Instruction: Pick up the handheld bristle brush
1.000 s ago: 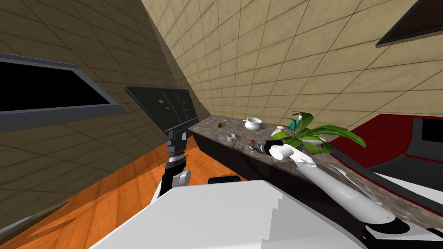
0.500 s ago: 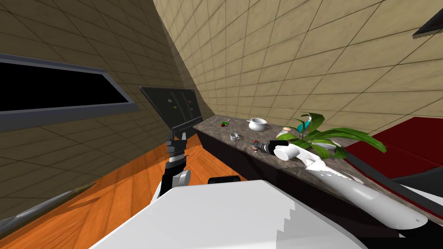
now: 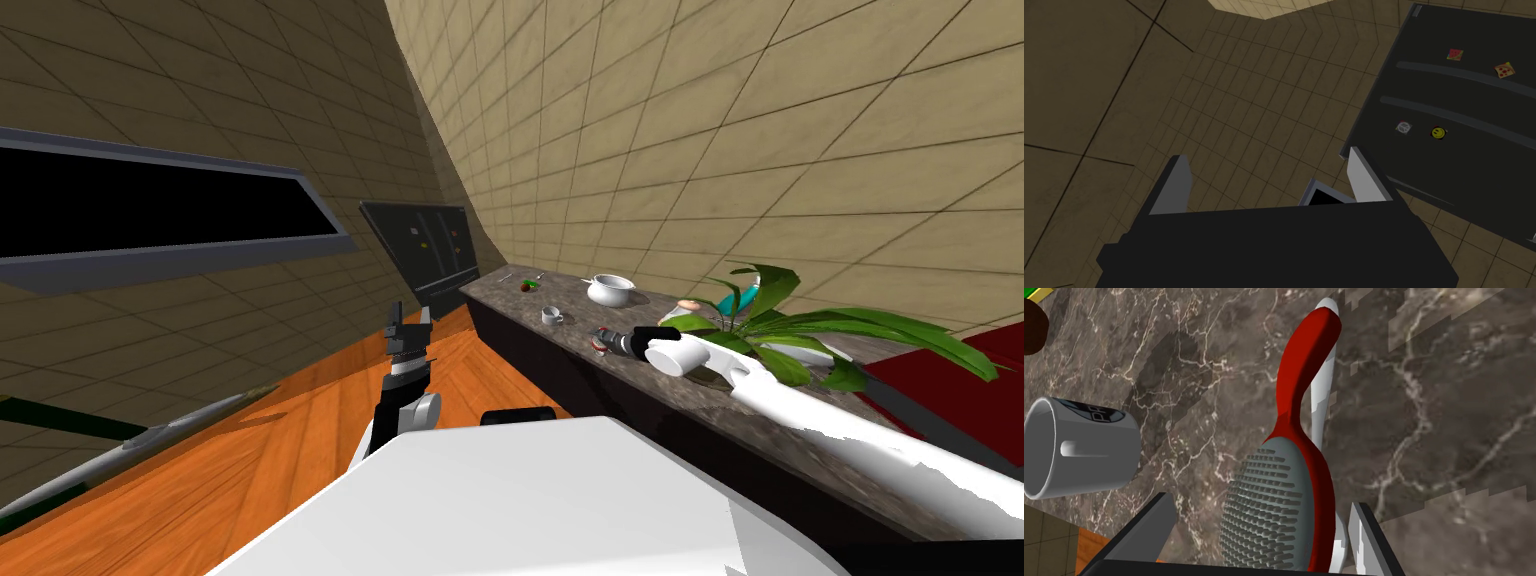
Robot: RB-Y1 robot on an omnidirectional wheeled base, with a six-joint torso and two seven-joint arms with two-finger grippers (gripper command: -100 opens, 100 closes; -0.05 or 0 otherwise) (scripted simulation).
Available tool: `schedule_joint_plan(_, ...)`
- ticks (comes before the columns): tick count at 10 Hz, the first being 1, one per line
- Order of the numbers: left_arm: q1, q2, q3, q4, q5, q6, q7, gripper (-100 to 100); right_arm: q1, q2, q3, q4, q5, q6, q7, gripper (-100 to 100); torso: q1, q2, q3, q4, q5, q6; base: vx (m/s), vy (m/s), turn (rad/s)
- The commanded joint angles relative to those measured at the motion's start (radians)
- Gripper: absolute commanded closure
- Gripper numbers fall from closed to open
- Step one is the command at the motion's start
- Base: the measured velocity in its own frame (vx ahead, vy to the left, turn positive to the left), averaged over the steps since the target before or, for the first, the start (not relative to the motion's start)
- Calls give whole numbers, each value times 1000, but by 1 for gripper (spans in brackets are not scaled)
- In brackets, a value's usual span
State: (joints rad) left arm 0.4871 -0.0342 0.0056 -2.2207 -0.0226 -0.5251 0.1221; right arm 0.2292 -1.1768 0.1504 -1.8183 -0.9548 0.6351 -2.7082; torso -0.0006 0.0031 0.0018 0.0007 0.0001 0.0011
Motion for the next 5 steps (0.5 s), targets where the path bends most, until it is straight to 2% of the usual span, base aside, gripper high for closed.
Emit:
schedule_joint_plan(1,0,0,0,0,0,0,0,0,4,-29,5,6,-5,-35,-15,-100,0,0,0,0,0,0,-23,5,-4)
schedule_joint_plan(2,0,0,0,0,0,0,0,0,1,-21,3,5,-6,-21,-12,-100,-1,-1,0,0,0,0,-6,1,-6)
schedule_joint_plan(3,0,0,0,0,0,0,0,0,1,-23,3,6,-7,-26,-13,100,-1,-2,-1,0,0,0,0,0,0)
schedule_joint_plan(5,0,0,0,0,0,0,0,0,1,-22,3,6,-7,-26,-14,100,0,-3,-2,-1,0,0,0,0,0)
